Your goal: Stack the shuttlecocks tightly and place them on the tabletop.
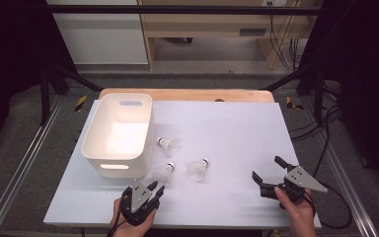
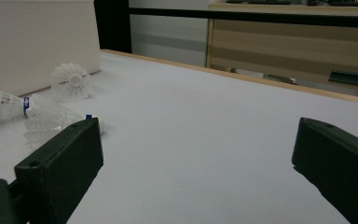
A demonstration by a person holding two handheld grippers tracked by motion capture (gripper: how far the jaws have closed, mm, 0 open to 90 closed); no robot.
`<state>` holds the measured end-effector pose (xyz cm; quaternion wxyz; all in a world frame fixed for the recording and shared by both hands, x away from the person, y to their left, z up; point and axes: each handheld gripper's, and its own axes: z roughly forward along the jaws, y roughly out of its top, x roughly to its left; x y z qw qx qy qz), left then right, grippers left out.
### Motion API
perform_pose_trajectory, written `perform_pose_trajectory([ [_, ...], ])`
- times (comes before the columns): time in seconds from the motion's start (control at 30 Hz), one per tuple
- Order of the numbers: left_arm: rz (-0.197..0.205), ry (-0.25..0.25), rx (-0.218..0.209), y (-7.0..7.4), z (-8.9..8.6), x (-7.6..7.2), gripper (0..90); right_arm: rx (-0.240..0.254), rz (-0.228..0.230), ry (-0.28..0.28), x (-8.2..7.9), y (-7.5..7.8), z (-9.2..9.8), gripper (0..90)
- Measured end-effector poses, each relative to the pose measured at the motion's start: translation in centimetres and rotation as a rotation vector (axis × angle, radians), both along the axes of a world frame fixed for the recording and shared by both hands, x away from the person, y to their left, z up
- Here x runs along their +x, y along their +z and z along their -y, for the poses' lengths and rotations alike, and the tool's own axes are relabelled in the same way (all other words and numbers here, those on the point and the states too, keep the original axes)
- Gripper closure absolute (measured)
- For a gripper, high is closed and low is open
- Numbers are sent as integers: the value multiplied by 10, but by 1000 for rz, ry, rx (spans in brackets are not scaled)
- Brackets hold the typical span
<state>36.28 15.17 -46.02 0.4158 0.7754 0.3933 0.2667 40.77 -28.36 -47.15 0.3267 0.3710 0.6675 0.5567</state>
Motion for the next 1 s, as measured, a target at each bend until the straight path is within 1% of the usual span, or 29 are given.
perform_pose_trajectory([
  [0.03, -17, 1, 0, -1, 0, 2, 788, 7, 2, 3, -1, 1, 0, 23],
  [0.07, -30, 5, 13, -2, 0, 7, 846, 1, 4, 7, -1, 1, -1, 23],
  [0.1, -30, 5, 13, -2, 0, 7, 867, 1, 4, 7, -1, 1, -1, 23],
  [0.13, -36, 9, 22, -3, 0, 11, 867, 2, 3, 7, -1, 1, -1, 23],
  [0.17, -42, 14, 18, -4, 1, 13, 893, -3, 1, 8, -1, 1, -1, 23],
  [0.2, -50, 18, 21, -5, 1, 15, 900, -5, 2, 7, -1, 1, -1, 23],
  [0.23, -57, 21, 34, -6, 3, 18, 900, -7, 1, 6, -1, 0, -1, 23],
  [0.3, -75, 24, 43, -8, 5, 21, 900, -4, 0, 8, -1, 1, -1, 23],
  [0.37, -76, 25, 66, -11, 9, 24, 900, 0, 2, 9, -1, 1, -1, 23],
  [0.43, -83, 27, 76, -14, 12, 28, 900, -4, 1, 9, 0, 1, -1, 24],
  [0.53, -89, 28, 71, -15, 14, 30, 900, -5, 2, 9, -1, 1, -1, 24],
  [0.67, -79, 26, 84, -14, 16, 31, 900, -5, 3, 10, -1, 1, -1, 23],
  [0.8, -82, 31, 71, -14, 17, 33, 900, -2, 2, 9, -1, 1, 0, 24],
  [1.0, -83, 27, 77, -13, 21, 38, 900, -6, 0, 14, -1, 1, -2, 24],
])
